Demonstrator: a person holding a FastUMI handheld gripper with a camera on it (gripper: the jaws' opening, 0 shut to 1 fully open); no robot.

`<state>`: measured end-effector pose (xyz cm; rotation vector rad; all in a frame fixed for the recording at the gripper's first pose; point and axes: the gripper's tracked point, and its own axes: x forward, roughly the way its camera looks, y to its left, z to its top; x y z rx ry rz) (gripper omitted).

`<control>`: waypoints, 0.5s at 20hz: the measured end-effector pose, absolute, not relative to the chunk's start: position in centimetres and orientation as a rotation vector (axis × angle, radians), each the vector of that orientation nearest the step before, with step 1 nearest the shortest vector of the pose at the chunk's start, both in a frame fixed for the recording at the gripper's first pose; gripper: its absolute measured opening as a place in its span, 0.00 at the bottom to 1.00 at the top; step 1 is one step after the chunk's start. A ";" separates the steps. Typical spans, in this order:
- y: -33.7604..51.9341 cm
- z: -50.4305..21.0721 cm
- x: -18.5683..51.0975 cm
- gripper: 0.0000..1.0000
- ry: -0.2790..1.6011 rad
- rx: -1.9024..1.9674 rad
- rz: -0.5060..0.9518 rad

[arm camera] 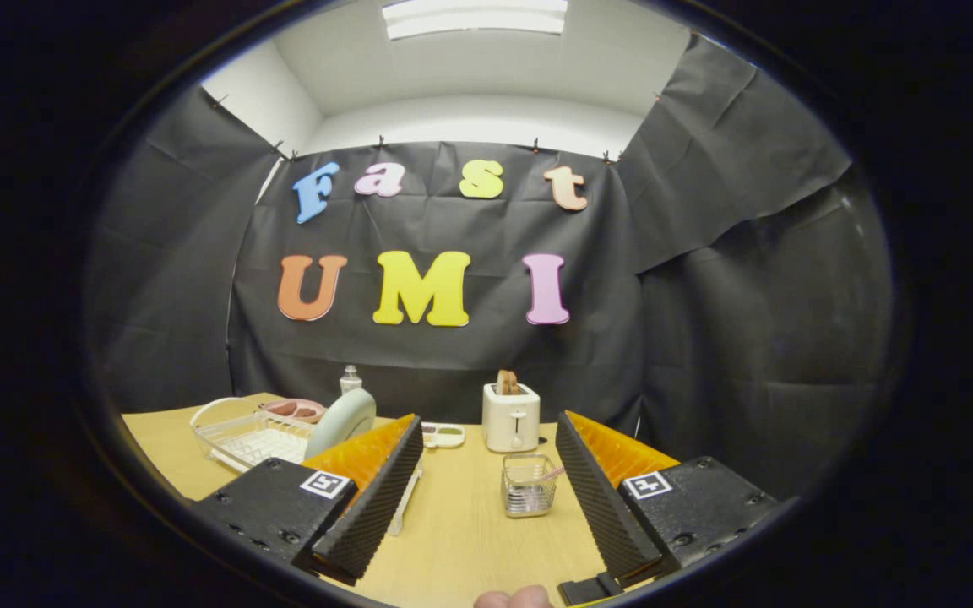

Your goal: Take the plate from the dish rack, then take the spoon from the basket and place it into the plate.

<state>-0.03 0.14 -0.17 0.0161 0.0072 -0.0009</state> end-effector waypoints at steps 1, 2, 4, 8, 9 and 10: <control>0.2 0.0 0.0 1.00 0.004 0.018 0.001; 0.2 0.0 -0.1 1.00 0.004 0.020 0.001; 0.2 0.3 0.1 1.00 0.009 0.029 0.001; 0.9 0.8 1.9 1.00 0.068 0.058 0.020; 1.4 1.1 2.4 1.00 0.089 0.061 0.036; 2.0 1.2 3.0 1.00 0.119 0.057 0.057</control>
